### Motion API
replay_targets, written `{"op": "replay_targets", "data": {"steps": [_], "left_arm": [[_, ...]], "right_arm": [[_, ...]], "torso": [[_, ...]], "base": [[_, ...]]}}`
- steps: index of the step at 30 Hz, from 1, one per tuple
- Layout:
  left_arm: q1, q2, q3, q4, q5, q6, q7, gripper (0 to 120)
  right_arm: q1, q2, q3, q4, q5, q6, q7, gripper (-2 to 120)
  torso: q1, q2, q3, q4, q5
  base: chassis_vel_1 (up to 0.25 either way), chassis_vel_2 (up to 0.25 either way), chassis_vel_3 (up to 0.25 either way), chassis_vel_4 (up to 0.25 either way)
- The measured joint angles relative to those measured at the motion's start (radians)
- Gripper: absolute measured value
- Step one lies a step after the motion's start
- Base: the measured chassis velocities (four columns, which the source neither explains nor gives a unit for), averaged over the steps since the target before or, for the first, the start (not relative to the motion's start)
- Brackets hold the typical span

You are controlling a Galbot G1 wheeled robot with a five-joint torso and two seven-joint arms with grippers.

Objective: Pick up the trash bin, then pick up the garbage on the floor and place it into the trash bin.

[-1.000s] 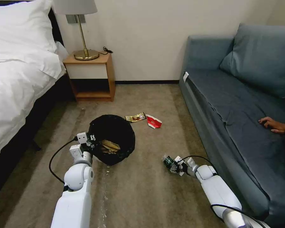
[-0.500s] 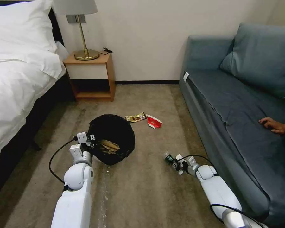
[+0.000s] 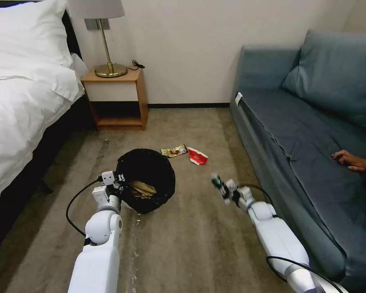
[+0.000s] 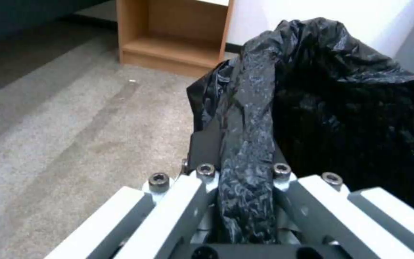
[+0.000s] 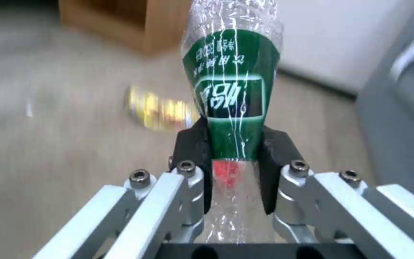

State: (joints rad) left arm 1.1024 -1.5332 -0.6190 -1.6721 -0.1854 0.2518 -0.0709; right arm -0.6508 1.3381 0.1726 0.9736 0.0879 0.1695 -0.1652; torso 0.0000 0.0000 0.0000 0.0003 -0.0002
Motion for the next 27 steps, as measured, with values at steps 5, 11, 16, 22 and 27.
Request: {"op": "replay_targets", "data": {"steps": [5,11,16,22,27], "left_arm": [[-0.003,-0.001,-0.001,0.007,0.005,0.000,-0.001,4],[-0.004,-0.003,0.000,0.010,0.008,0.000,-0.002,4],[-0.004,-0.008,0.001,-0.005,0.008,0.002,-0.003,4],[-0.002,-0.011,0.000,-0.014,0.008,0.003,-0.004,4],[0.000,-0.014,0.003,-0.026,0.008,0.005,-0.006,4]], "right_arm": [[0.006,0.005,-0.157,0.233,0.084,-0.050,0.139,17],[0.023,0.028,-0.343,0.413,0.175,-0.108,0.273,17],[0.027,0.071,-0.480,0.433,0.184,-0.111,0.370,17],[0.015,0.126,-0.506,0.357,0.132,-0.062,0.368,17],[-0.009,0.158,-0.501,0.296,0.080,-0.029,0.334,17]], "torso": [[0.000,0.000,0.000,-0.0002,0.0000],[0.000,0.000,0.000,0.0000,-0.0001],[0.000,0.000,0.000,-0.0003,0.0000],[0.000,0.000,0.000,-0.0001,0.0000],[0.000,0.000,0.000,-0.0002,0.0001]], "base": [[0.000,0.000,0.000,0.000],[0.000,0.000,0.000,0.000],[0.000,0.000,0.000,0.000],[0.000,0.000,0.000,0.000],[0.000,0.000,0.000,0.000]]}}
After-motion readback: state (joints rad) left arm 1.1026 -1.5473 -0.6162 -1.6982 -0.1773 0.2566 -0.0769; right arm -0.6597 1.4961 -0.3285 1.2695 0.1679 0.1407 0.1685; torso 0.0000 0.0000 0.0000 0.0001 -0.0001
